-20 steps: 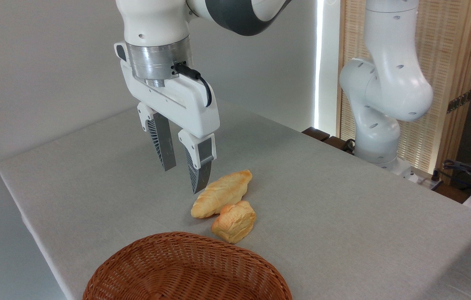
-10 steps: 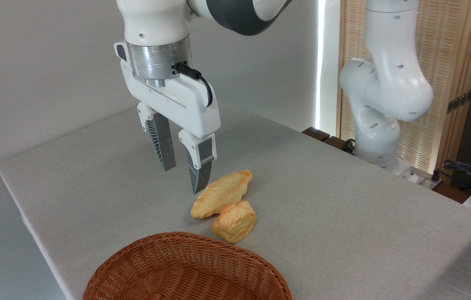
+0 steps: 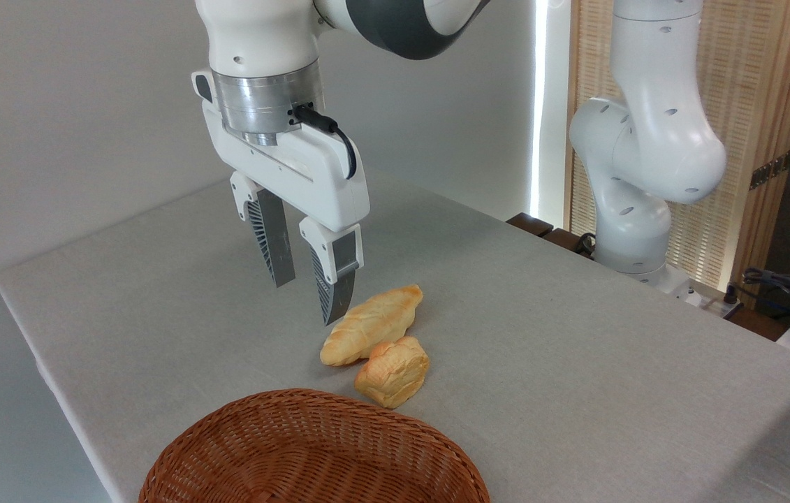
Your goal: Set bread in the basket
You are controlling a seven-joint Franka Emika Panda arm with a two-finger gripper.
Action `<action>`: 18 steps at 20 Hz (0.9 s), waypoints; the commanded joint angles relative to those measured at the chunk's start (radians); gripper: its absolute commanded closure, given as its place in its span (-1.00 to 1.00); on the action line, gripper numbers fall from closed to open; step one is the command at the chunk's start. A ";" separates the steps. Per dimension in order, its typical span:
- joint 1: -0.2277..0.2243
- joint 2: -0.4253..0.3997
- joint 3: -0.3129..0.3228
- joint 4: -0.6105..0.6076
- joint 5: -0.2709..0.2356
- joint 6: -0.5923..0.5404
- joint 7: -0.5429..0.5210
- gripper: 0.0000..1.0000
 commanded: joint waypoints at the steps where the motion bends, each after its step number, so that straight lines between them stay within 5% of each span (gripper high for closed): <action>1: -0.010 -0.010 0.011 -0.008 -0.003 0.013 -0.003 -1.00; 18: -0.010 -0.011 0.010 -0.008 0.000 -0.002 -0.003 -1.00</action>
